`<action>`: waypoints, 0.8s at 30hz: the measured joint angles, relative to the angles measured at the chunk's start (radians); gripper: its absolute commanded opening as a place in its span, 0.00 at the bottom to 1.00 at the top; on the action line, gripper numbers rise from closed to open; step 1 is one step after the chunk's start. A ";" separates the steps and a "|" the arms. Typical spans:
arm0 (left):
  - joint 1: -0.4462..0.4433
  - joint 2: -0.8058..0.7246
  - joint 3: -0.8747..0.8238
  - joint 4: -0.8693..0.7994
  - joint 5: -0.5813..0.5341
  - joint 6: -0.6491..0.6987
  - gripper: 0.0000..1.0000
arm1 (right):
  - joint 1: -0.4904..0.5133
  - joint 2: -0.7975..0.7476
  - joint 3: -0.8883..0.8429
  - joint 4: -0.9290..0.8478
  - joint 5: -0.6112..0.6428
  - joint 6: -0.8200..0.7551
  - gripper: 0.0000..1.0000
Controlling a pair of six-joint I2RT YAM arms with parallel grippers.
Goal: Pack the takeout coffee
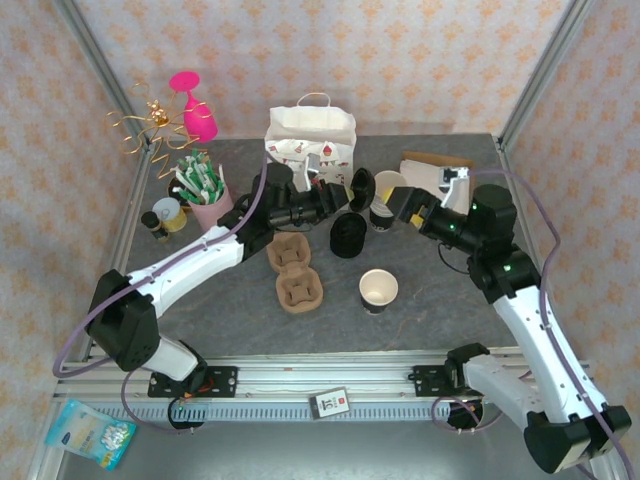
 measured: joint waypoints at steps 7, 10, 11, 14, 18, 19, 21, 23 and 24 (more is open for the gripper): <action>0.013 0.048 -0.018 0.414 0.070 -0.326 0.14 | -0.001 0.028 0.053 0.166 -0.038 0.145 1.00; 0.012 0.057 -0.018 0.468 0.079 -0.380 0.14 | -0.001 0.081 0.075 0.207 -0.065 0.189 1.00; 0.012 0.057 -0.018 0.477 0.081 -0.389 0.14 | -0.001 0.097 0.078 0.218 -0.072 0.202 1.00; 0.012 0.057 -0.018 0.495 0.088 -0.410 0.14 | -0.001 0.138 0.084 0.243 -0.095 0.237 1.00; 0.011 0.057 -0.017 0.500 0.091 -0.415 0.14 | -0.001 0.168 0.090 0.282 -0.121 0.282 1.00; 0.011 0.057 -0.016 0.500 0.091 -0.415 0.14 | 0.000 0.175 0.094 0.294 -0.129 0.293 1.00; 0.011 0.057 -0.016 0.500 0.092 -0.415 0.14 | 0.001 0.188 0.106 0.313 -0.136 0.309 0.99; 0.011 0.057 -0.016 0.500 0.092 -0.415 0.14 | 0.005 0.199 0.122 0.325 -0.139 0.318 1.00; 0.011 0.057 -0.016 0.500 0.092 -0.415 0.14 | 0.008 0.205 0.130 0.328 -0.139 0.319 1.00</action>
